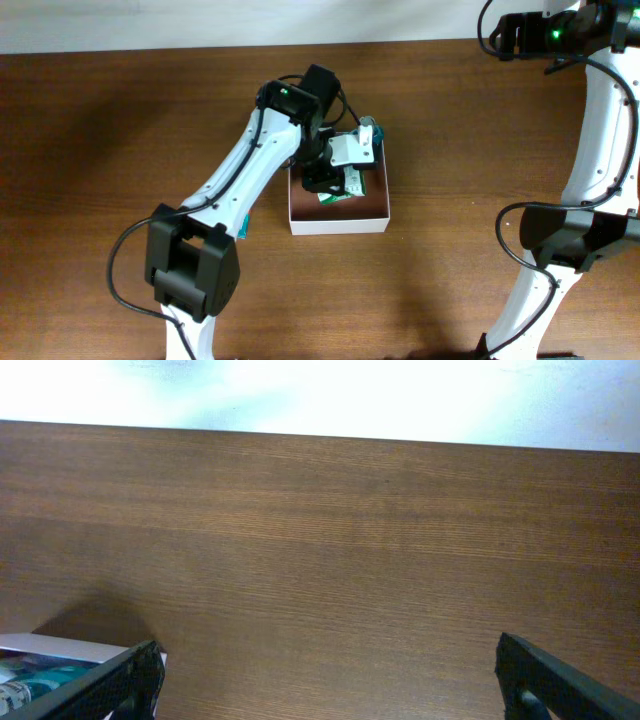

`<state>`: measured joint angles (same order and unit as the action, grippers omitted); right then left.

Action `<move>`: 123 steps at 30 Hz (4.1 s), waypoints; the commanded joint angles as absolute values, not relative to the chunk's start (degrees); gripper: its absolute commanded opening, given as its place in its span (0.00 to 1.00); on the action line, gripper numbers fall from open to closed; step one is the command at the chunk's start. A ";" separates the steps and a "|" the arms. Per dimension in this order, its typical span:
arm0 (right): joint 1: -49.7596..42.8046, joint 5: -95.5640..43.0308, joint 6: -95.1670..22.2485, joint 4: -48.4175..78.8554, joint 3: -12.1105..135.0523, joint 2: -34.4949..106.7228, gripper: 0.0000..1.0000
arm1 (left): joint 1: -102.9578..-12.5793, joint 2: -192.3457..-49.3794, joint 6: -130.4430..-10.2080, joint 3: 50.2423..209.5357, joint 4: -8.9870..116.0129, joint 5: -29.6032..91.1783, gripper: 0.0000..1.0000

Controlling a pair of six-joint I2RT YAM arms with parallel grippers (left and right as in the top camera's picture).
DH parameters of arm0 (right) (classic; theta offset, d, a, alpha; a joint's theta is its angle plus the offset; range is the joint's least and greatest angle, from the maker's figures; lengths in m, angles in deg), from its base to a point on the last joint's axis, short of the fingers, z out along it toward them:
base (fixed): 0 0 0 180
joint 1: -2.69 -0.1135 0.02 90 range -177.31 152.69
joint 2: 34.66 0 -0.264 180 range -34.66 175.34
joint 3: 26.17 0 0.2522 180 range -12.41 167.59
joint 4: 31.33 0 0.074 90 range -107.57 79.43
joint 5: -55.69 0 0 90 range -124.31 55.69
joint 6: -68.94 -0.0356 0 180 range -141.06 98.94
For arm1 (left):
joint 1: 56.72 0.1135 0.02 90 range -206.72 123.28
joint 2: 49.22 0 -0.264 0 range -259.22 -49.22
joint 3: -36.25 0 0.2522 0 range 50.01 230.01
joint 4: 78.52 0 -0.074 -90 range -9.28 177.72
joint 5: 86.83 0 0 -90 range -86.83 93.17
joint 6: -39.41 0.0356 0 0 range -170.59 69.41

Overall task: Pack container
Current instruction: 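Lower the soap box into the pink box front and open, then raise the left gripper and move it back over the toothpaste, then lower the left gripper onto the Colgate toothpaste cap and close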

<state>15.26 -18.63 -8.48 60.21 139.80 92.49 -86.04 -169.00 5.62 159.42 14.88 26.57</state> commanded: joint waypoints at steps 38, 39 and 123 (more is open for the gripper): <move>15.46 -18.69 -8.50 60.06 140.06 92.36 0.99 | -87.70 -175.60 4.33 159.90 15.14 25.45 0.54; 15.46 -18.69 -8.50 60.06 140.06 92.36 0.99 | -87.70 -175.49 4.15 159.90 15.03 25.45 0.54; 15.46 -18.69 -8.50 60.06 140.06 92.34 0.99 | -67.55 -171.87 -54.42 141.80 25.55 3.66 0.47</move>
<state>15.26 -18.63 -8.44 60.21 139.80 92.49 -67.79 -169.64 -53.48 142.26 25.66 4.23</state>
